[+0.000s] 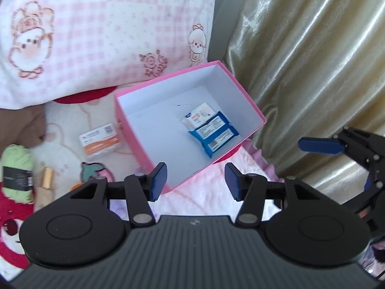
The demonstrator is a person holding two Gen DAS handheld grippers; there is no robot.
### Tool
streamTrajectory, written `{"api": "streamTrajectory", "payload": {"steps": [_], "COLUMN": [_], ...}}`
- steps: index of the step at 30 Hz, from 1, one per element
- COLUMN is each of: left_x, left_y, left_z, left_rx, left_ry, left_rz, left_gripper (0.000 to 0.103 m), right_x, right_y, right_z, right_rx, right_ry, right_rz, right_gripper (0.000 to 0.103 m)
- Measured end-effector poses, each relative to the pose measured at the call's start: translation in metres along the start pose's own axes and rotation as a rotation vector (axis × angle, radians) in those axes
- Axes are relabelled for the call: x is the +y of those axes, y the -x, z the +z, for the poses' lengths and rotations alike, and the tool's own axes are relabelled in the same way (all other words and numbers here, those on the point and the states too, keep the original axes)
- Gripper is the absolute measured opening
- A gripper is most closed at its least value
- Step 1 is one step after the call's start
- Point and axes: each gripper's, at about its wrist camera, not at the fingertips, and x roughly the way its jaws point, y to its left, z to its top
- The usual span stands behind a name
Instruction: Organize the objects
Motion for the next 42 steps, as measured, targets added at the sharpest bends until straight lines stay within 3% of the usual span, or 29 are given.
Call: {"api": "streamTrajectory", "payload": {"steps": [8, 15, 21, 26, 30, 39, 42], "left_x": [0.035, 0.053, 0.07, 0.082, 0.095, 0.131, 0.139], "left_y": [0.059, 0.074, 0.055, 0.035, 0.018, -0.026, -0.04], "left_z": [-0.028, -0.048, -0.067, -0.079, -0.086, -0.108, -0.115], "left_rx": [-0.01, 0.004, 0.034, 0.027, 0.017, 0.003, -0.011], "left_ry": [-0.017, -0.012, 0.009, 0.014, 0.027, 0.143, 0.167], "left_rz": [0.114, 0.126, 0.093, 0.066, 0.057, 0.037, 0.08], "left_gripper": [0.053, 0.054, 0.054, 0.054, 0.054, 0.055, 0.055], "right_x": [0.049, 0.079, 0.1, 0.111, 0.114, 0.113, 0.108], "right_y": [0.022, 0.017, -0.011, -0.048, -0.085, -0.151, -0.163], "right_z": [-0.004, -0.014, -0.034, -0.05, -0.062, -0.077, -0.084], "right_rx": [-0.044, -0.066, -0.064, -0.073, -0.07, -0.085, -0.157], "right_ry": [0.074, 0.107, 0.138, 0.115, 0.062, -0.016, -0.05], "right_rz": [0.088, 0.149, 0.178, 0.16, 0.193, 0.169, 0.134], "right_gripper": [0.086, 0.087, 0.087, 0.087, 0.087, 0.087, 0.087]}}
